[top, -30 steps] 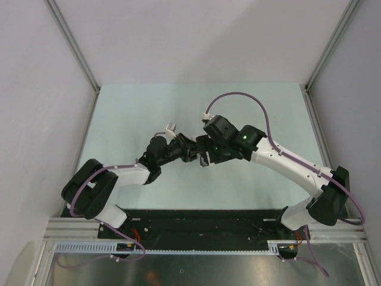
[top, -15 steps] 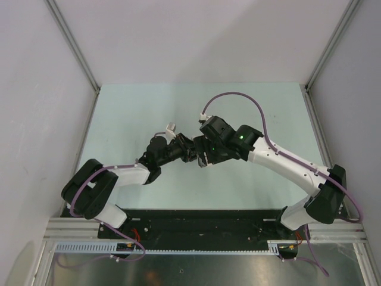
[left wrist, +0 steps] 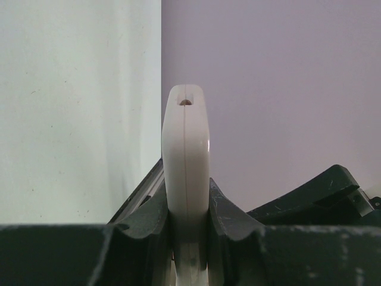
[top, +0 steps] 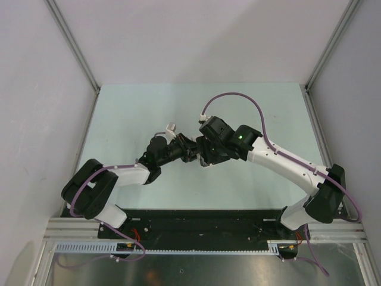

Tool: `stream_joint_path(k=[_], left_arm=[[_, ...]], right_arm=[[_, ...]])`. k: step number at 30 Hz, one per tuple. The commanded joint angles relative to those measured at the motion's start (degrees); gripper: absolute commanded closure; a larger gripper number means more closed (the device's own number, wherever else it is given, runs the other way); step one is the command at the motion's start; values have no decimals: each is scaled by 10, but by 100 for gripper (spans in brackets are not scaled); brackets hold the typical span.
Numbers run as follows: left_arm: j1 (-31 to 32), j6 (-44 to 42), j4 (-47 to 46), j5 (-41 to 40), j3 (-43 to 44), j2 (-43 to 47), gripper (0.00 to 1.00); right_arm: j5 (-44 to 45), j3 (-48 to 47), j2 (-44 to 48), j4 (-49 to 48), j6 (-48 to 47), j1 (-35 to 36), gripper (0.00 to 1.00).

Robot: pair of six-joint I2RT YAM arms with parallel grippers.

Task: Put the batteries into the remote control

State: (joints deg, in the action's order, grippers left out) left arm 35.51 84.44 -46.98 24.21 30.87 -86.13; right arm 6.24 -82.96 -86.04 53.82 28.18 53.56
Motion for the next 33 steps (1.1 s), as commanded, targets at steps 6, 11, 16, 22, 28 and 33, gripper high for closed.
stream_joint_path(k=[6,11,16,22,28,33], left_arm=[[2,-7,-21,8,12,21,100],[2,-9,-21,9,9,21,100],[2,-13,-21,8,2,19,100],[-7,-24,-21,1,-20,24,100],[-28,-38,-22,1,-46,48,100],[-32,-62,-23,7,-76,91,100]], right_arm=[[10,-25,0,-2,-7,-6,44],[4,-27,0,-6,-11,-16,45],[-11,-36,-2,-11,-14,-31,46],[-4,-41,14,6,-23,-50,46],[-9,15,39,-7,-32,-95,46],[-12,86,13,-55,-45,-131,46]])
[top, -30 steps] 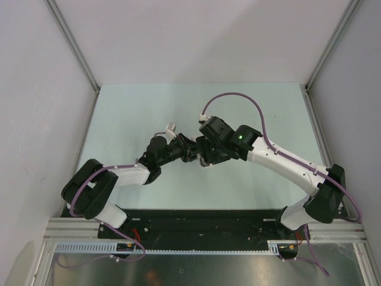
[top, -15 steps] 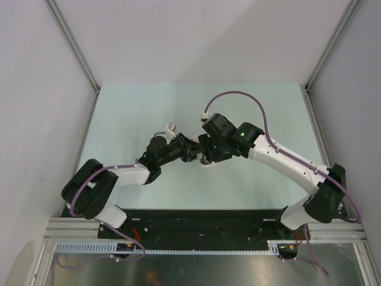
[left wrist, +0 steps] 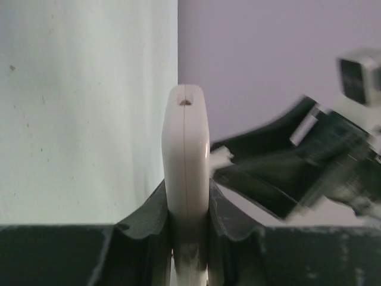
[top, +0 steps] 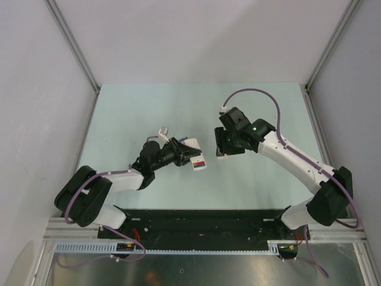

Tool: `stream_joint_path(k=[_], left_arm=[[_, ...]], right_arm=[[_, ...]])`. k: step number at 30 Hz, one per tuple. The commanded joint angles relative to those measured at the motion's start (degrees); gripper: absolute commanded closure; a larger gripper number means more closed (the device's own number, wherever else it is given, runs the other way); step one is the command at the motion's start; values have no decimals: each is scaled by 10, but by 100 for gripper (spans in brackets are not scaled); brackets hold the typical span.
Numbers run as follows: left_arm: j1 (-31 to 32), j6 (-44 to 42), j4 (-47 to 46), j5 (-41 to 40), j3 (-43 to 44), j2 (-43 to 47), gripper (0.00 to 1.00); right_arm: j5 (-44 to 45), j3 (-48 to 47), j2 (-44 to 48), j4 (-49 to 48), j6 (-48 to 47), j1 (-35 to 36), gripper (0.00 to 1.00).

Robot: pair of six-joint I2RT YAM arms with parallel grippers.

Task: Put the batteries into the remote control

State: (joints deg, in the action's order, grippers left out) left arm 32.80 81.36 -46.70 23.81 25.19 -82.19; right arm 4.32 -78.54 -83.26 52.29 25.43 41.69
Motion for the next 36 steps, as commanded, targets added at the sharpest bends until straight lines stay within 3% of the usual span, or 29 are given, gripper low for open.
stream_joint_path(k=[1,16,22,27,36], left_arm=[[-5,-40,-26,10,-27,63,100],[-6,-65,-29,-10,-143,228,100],[-6,-62,-30,-32,-166,262,100],[-6,-54,-31,-52,-183,276,100],[-6,-69,-103,-69,-210,289,100]], right_arm=[[8,50,-22,-55,-19,-15,46],[10,87,-190,-170,-29,-40,46],[29,87,-207,-176,-23,-40,33],[60,87,-190,-177,-12,-39,21],[191,114,-48,-206,24,-1,14]])
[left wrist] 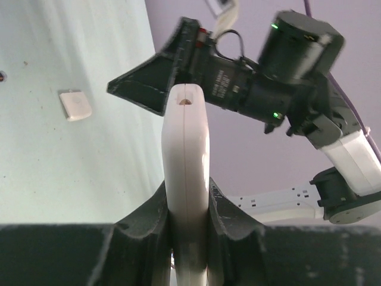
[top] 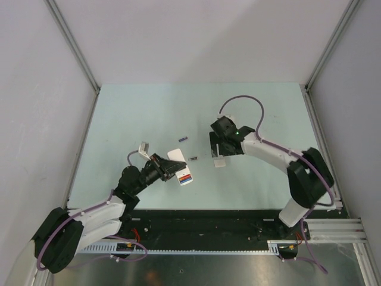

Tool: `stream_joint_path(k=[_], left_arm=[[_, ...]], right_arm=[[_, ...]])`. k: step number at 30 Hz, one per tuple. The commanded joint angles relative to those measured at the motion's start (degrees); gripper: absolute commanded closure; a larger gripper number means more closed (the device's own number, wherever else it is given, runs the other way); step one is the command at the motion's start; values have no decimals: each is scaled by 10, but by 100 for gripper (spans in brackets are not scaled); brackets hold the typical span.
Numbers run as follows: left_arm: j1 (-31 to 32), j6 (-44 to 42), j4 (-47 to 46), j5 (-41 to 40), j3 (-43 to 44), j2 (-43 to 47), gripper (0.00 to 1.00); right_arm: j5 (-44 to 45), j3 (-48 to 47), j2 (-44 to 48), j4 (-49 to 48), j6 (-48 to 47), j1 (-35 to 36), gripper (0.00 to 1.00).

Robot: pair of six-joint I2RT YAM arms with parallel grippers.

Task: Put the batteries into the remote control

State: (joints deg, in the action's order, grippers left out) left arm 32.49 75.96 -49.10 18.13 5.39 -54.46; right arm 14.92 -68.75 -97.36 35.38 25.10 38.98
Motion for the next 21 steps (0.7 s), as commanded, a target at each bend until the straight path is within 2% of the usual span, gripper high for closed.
stream_joint_path(k=[1,2,4,10,14,17,21], left_arm=[[-3,-18,-90,-11,-14,12,100],[-3,-21,-113,-9,-20,12,100],[-3,-27,-129,-6,-24,13,100],[-2,-50,-190,5,-37,17,100],[-2,-99,-280,-13,-76,22,100],[-2,-151,-294,1,-71,26,100],[-2,-172,-313,-4,-72,20,100]], right_arm=[[108,24,109,-43,34,30,12],[115,35,123,-57,45,33,5],[122,73,173,-73,55,35,0],[95,164,275,-145,53,30,0],[84,217,314,-188,54,29,2],[69,263,346,-226,60,28,2],[66,276,356,-229,66,22,2]])
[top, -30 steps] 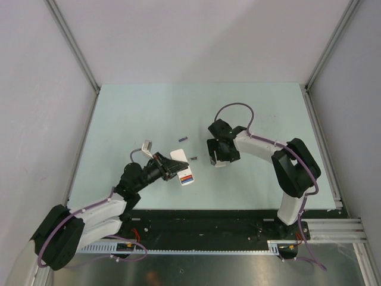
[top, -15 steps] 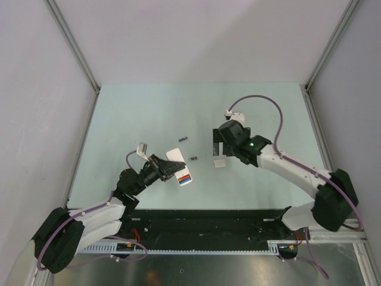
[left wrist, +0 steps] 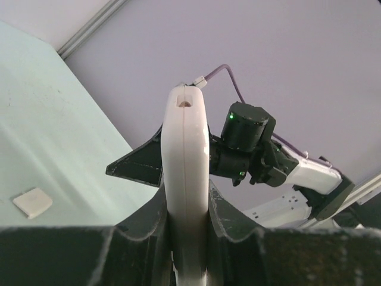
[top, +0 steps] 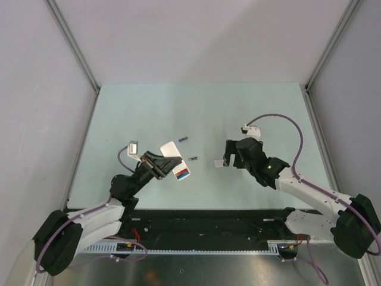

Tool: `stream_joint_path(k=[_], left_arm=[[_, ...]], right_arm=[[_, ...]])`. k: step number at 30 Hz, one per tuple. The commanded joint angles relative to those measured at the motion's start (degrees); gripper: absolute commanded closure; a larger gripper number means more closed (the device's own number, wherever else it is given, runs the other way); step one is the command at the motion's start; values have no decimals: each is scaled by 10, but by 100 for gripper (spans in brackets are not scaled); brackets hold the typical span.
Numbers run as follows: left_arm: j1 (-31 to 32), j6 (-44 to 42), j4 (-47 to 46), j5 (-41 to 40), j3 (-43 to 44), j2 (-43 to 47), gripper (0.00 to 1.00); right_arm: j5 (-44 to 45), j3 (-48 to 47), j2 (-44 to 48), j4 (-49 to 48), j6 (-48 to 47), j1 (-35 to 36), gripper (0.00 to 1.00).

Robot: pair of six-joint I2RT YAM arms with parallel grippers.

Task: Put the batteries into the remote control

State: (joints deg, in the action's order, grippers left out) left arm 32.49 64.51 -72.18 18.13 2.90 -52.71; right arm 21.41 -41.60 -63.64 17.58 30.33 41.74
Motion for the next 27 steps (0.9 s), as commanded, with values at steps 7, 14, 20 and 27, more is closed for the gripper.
stream_joint_path(k=[7,14,20,27], left_arm=[[0,-63,-103,-20,-57,19,100],[-8,24,-81,-64,-61,-3,100],[-42,129,6,-12,-15,-53,100],[-56,144,7,35,3,-111,100]], right_arm=[[-30,-2,-3,-61,-22,-19,4],[-52,-93,-133,38,-47,-23,9],[-50,-140,-218,78,-25,-22,10],[-75,-169,-272,79,3,-14,10]])
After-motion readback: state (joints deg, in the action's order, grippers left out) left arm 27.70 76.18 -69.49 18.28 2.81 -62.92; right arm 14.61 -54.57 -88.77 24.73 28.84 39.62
